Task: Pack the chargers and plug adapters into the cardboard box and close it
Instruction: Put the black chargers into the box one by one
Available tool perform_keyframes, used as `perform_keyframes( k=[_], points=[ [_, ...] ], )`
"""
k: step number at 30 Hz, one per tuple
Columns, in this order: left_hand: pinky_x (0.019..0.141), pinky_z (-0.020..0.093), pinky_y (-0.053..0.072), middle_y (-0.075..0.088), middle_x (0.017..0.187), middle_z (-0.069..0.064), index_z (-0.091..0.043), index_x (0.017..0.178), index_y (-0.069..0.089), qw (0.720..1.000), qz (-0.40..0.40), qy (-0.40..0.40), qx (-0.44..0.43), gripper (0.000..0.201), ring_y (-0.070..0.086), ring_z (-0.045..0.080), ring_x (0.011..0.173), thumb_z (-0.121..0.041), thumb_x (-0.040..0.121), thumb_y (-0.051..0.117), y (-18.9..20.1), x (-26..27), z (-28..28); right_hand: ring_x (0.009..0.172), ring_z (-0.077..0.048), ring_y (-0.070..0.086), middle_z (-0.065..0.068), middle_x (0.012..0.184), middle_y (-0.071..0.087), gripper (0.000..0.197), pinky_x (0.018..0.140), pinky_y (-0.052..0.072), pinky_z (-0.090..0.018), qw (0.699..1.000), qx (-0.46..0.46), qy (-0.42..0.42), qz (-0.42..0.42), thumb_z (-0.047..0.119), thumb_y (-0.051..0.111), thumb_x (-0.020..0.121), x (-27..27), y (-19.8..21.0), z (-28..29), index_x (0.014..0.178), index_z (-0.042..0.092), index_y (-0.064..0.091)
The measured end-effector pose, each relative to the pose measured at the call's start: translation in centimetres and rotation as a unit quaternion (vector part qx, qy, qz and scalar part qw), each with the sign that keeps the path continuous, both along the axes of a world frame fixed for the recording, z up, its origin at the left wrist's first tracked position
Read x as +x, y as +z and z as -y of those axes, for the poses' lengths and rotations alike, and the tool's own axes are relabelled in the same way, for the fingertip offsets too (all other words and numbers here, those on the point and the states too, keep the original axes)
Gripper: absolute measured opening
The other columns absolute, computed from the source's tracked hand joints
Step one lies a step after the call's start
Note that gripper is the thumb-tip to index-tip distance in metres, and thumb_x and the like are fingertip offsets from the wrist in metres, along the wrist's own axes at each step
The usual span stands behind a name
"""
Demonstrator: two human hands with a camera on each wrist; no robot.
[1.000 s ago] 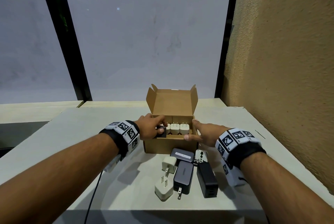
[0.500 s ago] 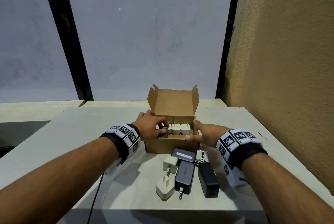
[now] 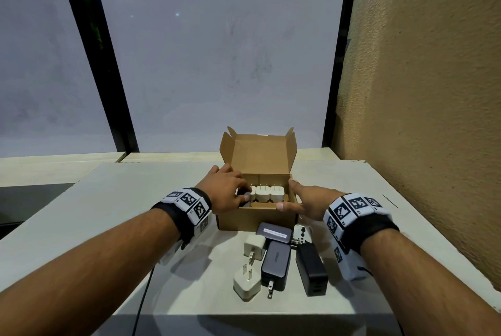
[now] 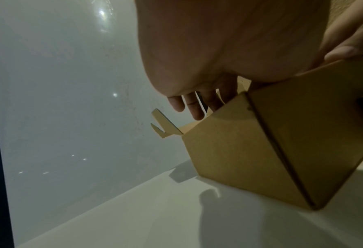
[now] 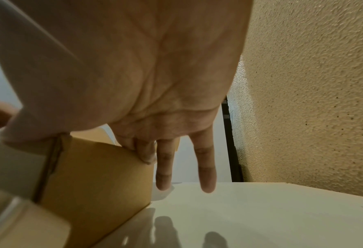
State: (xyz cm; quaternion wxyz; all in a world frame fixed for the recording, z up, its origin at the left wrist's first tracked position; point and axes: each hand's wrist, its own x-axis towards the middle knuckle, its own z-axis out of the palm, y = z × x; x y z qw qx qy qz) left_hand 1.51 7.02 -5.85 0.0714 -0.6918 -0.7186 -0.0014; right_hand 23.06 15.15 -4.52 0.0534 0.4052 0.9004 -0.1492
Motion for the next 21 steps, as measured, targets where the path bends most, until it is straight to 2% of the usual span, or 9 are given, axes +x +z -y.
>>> perform_keyframes(
  k=[14,21],
  points=[
    [0.097,0.039,0.027,0.058,0.126,-0.009,-0.038,0.126,0.059,0.998,-0.004,0.017,-0.064,0.043,0.035,0.016,0.12,-0.057,0.093,0.037,-0.23,-0.62,-0.56,0.13,-0.029,0.046,-0.009,0.15,0.04,0.081,0.104,0.038,-0.04,1.0,0.003,0.001,0.001,0.068,0.04,0.086,-0.02,-0.33,-0.22,0.148,0.019,0.018],
    [0.099,0.038,0.026,0.054,0.131,-0.008,-0.039,0.131,0.054,0.996,0.007,0.02,-0.084,0.042,0.034,0.017,0.121,-0.052,0.097,0.034,-0.49,-0.7,-0.42,0.13,-0.03,0.046,-0.011,0.149,0.04,0.082,0.104,0.037,-0.041,1.0,0.007,0.0,0.009,0.069,0.039,0.086,-0.12,-0.47,-0.46,0.148,0.019,0.018]
  ],
)
